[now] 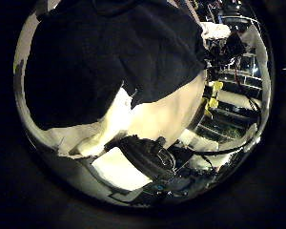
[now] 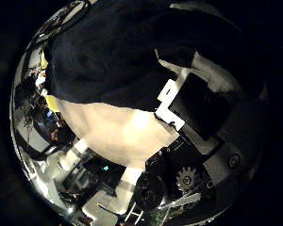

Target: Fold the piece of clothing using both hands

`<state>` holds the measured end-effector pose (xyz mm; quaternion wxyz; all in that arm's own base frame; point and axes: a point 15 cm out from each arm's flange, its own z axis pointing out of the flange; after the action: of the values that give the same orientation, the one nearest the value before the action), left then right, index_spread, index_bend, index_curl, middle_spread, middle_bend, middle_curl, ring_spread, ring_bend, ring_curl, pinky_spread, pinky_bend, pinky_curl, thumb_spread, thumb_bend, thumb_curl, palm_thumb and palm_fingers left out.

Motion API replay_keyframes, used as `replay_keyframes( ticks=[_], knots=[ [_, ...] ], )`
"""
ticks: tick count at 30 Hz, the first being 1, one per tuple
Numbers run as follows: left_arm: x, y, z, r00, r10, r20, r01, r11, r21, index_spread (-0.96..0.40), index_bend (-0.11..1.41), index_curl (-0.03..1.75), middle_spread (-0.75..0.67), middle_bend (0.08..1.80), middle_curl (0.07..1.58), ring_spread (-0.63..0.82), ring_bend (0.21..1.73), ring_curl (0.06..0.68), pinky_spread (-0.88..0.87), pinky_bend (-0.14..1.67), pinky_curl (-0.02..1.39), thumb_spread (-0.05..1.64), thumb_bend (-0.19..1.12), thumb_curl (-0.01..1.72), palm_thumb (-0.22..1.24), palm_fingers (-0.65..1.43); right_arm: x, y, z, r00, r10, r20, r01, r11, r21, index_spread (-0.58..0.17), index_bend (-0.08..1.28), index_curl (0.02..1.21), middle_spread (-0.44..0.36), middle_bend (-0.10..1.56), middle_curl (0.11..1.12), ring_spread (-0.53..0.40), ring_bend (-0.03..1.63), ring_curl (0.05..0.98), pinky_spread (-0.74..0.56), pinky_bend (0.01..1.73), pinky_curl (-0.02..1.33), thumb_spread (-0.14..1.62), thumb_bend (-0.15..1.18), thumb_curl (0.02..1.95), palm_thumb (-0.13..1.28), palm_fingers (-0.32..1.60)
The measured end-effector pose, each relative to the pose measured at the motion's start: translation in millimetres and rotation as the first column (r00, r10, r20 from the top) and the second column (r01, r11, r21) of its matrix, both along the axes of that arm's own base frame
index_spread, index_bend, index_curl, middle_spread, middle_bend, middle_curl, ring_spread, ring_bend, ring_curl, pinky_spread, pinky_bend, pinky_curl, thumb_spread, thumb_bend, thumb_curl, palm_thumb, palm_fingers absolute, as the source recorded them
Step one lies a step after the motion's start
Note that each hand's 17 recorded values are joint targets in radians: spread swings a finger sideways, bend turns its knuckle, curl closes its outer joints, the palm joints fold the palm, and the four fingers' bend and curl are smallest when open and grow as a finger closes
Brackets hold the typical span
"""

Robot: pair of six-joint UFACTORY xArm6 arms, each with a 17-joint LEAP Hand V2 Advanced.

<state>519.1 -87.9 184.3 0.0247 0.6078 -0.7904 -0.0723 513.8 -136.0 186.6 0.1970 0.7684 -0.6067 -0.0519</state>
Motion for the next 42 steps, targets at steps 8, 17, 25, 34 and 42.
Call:
replay_keyframes(
  ticks=[8,17,25,34,42],
  knots=[
    [-6,5,-21,0.999,0.011,-0.034,-0.011,1.0,0.001,-0.08,0.19,0.48,0.04,0.18,0.37,0.15,0.64,0.196,0.23,0.27,0.35,1.29,-0.01,0.28,0.4,0.29,-10,-19,32,0.999,-0.025,0.048,0.026,1.0,-0.004,-0.368,0.95,0.76,-0.181,1.21,0.78,-0.231,1.37,0.606,-0.23,1.35,0.66,0.97,0.08,0.61,1.07,1.1],
    [-11,-6,-42,0.999,0.007,-0.044,-0.007,1.0,-0.008,-0.08,0.19,0.48,0.03,0.18,0.36,0.15,0.63,0.194,0.24,0.27,0.35,1.3,-0.01,0.28,0.4,0.29,-10,-17,56,0.996,-0.013,0.092,0.012,1.0,0.002,-0.347,0.99,0.83,-0.172,1.26,0.82,-0.229,1.4,0.67,-0.2,1.37,0.75,0.99,0.04,0.67,1.09,1.03],
    [-9,-8,-33,1.0,0.007,-0.027,-0.007,1.0,-0.015,-0.08,0.19,0.48,0.03,0.18,0.36,0.15,0.63,0.19,0.24,0.27,0.35,1.3,-0.01,0.28,0.41,0.3,0,22,102,0.982,0.053,0.179,-0.054,0.999,-0.002,-0.342,1.0,0.87,-0.167,1.28,0.84,-0.229,1.41,0.704,-0.18,1.35,0.81,1.0,0.0,0.72,1.09,1.01],
    [-13,1,-18,1.0,0.014,-0.018,-0.014,1.0,-0.027,-0.08,0.19,0.48,0.02,0.19,0.36,0.15,0.63,0.189,0.23,0.26,0.35,1.3,-0.01,0.29,0.41,0.3,7,129,150,0.938,0.23,0.261,-0.234,0.972,-0.015,-0.339,1.0,0.89,-0.166,1.28,0.85,-0.231,1.4,0.733,-0.17,1.33,0.87,1.0,-0.01,0.76,1.09,1.01],
    [-28,21,29,0.999,0.034,-0.014,-0.035,0.994,-0.1,-0.12,0.23,0.5,-0.01,0.21,0.38,0.13,0.6,0.178,0.22,0.21,0.33,1.31,0.0,0.3,0.43,0.36,4,229,159,0.891,0.357,0.282,-0.367,0.93,-0.019,-0.332,1.01,0.9,-0.166,1.28,0.86,-0.232,1.39,0.752,-0.18,1.29,0.92,1.0,-0.01,0.8,1.08,1.02]
  ],
)
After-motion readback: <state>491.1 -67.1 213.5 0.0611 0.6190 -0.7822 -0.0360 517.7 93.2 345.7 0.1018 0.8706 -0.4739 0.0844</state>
